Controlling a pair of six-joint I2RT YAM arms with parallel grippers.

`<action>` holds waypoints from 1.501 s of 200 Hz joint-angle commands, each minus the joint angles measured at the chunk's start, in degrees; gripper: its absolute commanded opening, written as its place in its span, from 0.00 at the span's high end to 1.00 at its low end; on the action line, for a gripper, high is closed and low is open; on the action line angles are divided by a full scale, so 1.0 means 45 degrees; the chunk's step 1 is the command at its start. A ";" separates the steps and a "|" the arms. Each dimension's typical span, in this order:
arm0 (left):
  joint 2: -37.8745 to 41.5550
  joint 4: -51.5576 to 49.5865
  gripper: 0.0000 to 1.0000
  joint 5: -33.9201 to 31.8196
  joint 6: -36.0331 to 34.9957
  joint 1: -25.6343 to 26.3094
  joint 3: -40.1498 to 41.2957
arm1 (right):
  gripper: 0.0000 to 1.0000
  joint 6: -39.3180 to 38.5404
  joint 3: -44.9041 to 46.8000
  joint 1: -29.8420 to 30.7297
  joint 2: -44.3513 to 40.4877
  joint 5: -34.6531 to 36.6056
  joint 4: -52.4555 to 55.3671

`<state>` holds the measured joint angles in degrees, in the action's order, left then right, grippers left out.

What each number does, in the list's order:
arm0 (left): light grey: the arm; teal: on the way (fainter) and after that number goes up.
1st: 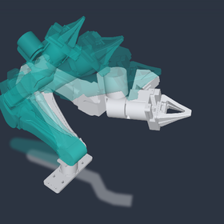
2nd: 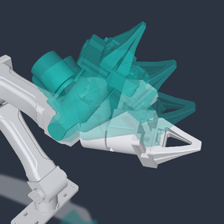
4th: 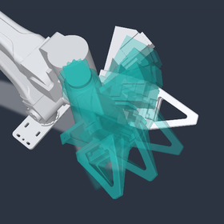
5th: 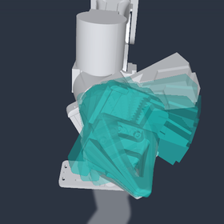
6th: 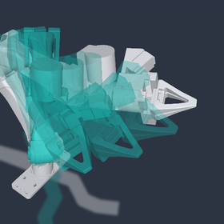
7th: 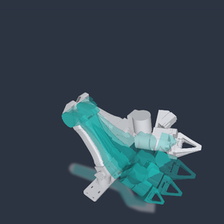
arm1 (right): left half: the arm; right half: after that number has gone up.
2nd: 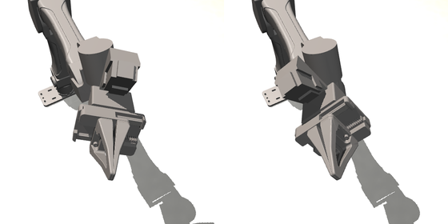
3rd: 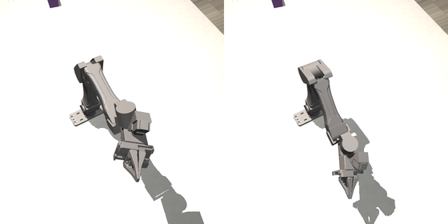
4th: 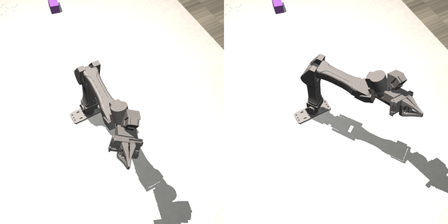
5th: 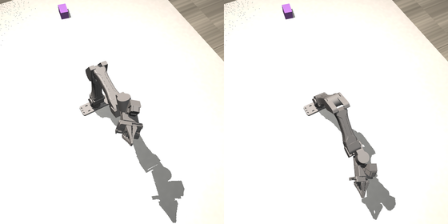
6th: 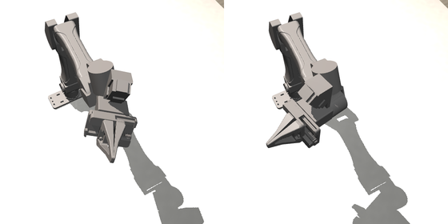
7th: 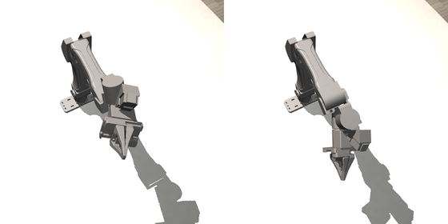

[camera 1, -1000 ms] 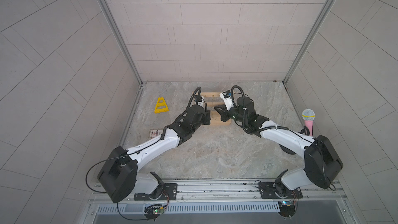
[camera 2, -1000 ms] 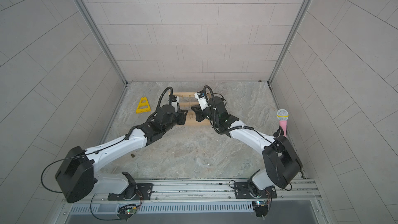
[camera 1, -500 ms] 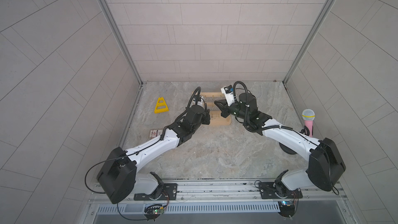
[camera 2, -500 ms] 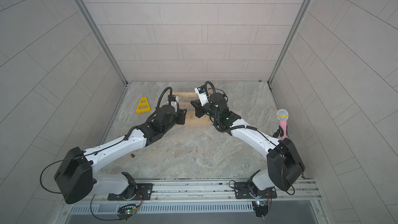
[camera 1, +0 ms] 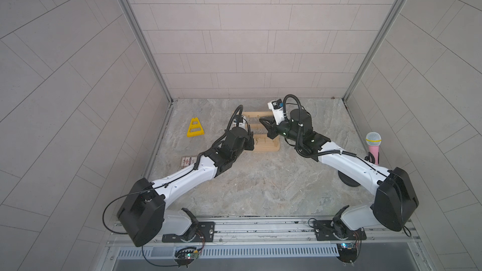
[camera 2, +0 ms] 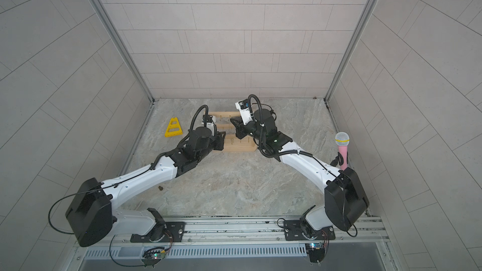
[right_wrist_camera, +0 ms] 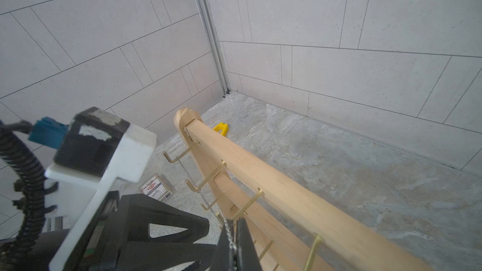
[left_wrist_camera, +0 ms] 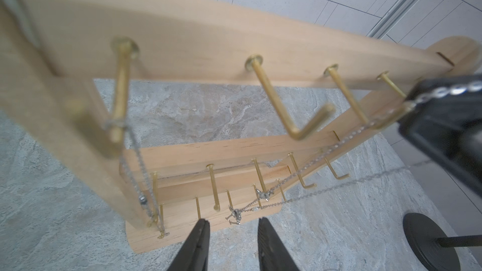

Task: Hang the necklace on the jewelry display stand
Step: Hang the necklace on the stand.

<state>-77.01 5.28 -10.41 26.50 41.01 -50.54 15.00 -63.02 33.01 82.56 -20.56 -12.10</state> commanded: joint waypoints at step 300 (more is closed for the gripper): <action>0.0405 -0.0159 0.64 -0.0474 -0.0186 0.0048 -0.0019 | 0.99 -0.1497 -0.2771 0.0327 0.1107 0.1008 0.3071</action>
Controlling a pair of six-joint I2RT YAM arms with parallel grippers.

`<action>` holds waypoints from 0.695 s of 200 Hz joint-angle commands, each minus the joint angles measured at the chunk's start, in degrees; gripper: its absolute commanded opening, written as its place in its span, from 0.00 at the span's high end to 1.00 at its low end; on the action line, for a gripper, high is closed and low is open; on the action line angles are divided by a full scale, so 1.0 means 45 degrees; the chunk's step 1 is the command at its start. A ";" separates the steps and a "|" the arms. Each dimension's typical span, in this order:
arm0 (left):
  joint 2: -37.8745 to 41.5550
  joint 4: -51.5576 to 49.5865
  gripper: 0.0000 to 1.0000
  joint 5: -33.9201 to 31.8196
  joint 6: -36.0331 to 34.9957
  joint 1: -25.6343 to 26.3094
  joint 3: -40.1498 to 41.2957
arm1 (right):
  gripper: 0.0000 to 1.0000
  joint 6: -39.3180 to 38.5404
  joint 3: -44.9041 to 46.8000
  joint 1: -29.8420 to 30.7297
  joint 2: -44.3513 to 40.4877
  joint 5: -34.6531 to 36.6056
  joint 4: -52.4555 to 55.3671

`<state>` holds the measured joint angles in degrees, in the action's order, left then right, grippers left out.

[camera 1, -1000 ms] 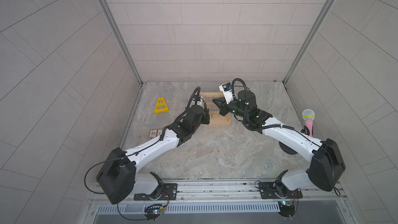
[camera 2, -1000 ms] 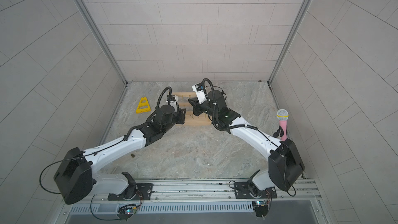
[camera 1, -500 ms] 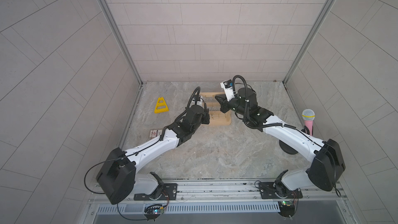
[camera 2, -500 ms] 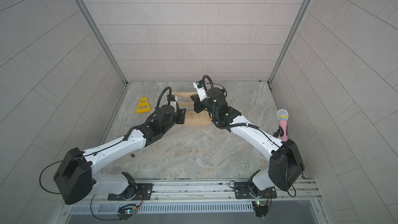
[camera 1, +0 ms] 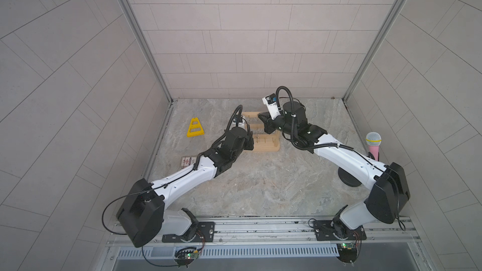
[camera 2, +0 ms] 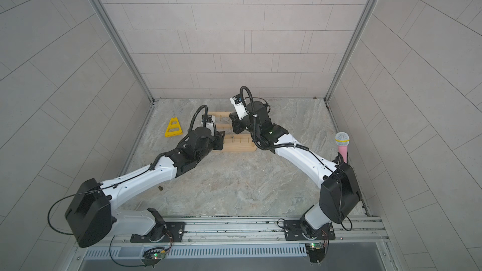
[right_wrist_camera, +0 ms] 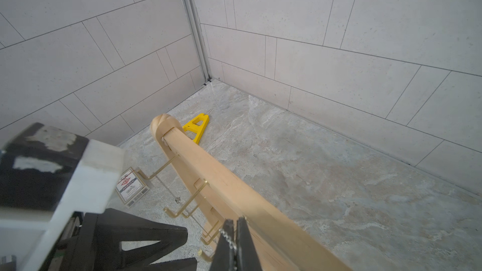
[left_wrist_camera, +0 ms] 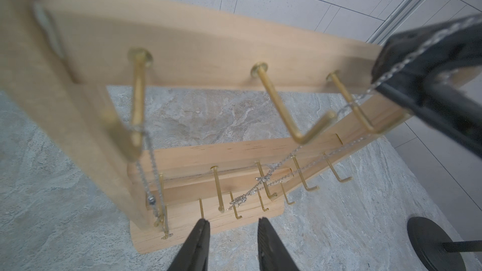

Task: Hang the necklace on the jewelry display stand
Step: Hang the necklace on the stand.

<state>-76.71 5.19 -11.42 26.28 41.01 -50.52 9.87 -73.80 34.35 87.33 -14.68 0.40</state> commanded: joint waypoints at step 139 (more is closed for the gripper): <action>0.0396 -0.0129 0.64 -0.0317 -0.0100 0.0047 0.0074 | 0.82 -0.0592 -0.0382 0.0030 -0.0163 -0.0253 0.0962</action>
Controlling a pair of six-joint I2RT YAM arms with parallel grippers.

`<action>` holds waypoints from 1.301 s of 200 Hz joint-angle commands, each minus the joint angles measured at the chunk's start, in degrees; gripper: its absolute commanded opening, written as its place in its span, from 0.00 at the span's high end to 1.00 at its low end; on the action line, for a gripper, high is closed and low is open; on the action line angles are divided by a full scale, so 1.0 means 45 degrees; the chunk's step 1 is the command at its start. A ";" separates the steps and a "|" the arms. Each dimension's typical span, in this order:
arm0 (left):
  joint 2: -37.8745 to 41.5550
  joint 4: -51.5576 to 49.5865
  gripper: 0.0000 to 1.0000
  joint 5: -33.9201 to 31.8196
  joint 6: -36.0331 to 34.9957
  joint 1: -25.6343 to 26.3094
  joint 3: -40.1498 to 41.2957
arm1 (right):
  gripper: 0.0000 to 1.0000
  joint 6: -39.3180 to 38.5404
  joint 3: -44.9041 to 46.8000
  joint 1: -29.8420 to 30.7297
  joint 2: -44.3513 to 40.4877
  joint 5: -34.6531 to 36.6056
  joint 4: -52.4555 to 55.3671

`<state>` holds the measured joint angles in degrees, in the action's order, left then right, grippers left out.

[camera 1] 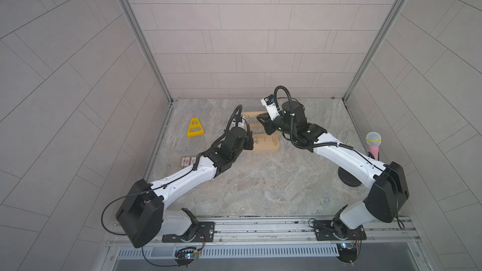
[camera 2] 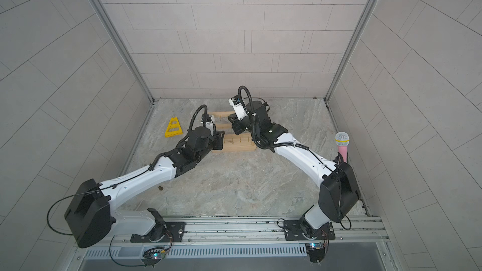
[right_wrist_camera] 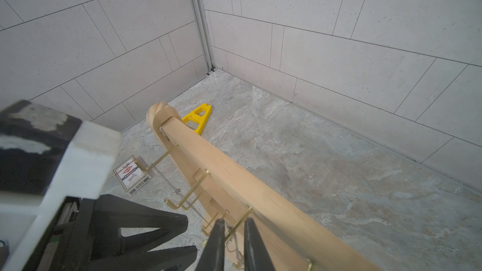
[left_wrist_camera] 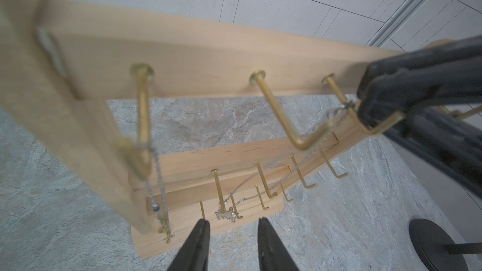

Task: Hang the necklace on the jewelry display stand
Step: Hang the necklace on the stand.

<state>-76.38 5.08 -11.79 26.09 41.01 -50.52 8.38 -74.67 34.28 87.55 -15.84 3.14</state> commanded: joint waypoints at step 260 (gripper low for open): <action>0.2082 -0.2506 0.64 0.0191 0.0434 0.0048 0.0133 | 0.69 0.1843 0.4559 -0.0066 -0.2337 0.0358 -0.3114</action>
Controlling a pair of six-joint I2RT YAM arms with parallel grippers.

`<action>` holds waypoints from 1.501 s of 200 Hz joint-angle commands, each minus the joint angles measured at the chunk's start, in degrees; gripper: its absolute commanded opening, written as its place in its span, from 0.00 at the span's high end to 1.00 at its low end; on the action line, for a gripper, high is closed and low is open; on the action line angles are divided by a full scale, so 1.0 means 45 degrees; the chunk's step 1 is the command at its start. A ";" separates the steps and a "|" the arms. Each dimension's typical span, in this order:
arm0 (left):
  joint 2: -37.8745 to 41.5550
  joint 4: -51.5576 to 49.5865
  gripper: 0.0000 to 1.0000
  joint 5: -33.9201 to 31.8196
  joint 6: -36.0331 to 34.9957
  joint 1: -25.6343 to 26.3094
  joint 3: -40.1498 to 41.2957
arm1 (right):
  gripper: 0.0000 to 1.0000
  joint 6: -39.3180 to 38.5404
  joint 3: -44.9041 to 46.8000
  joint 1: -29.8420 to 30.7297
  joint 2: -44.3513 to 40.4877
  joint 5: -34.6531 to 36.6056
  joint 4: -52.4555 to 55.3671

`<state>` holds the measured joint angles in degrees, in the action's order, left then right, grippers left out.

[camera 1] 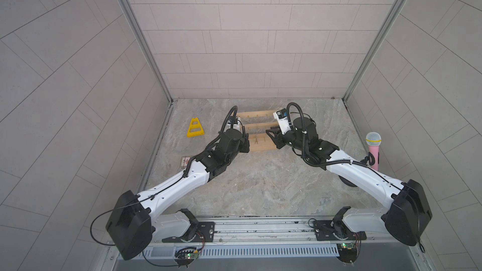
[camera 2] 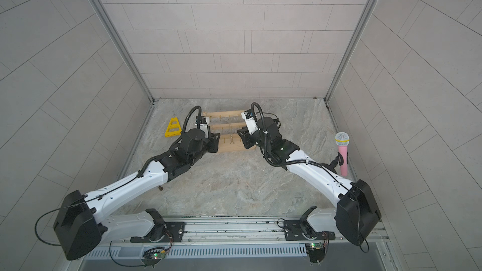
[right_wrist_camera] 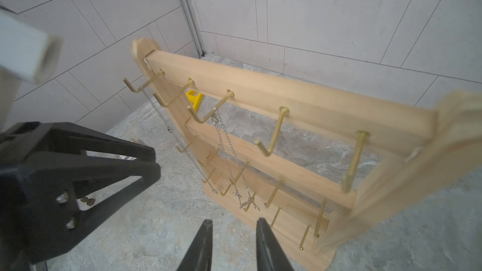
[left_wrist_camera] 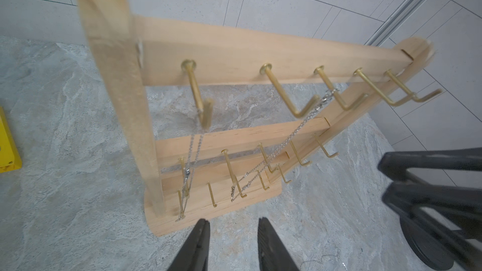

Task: Hang the necklace on the jewelry display stand
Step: Hang the necklace on the stand.

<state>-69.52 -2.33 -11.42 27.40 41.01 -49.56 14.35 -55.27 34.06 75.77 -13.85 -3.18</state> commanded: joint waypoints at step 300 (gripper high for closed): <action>0.1072 -0.1396 0.63 0.1082 0.0894 -0.0639 0.0774 | 0.75 0.2605 0.2448 0.0816 0.4571 0.2449 -0.9566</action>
<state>-65.43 -8.64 -6.26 30.65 38.59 -46.76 24.58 -42.85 37.87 94.98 -4.58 -41.54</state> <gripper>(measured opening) 0.369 0.248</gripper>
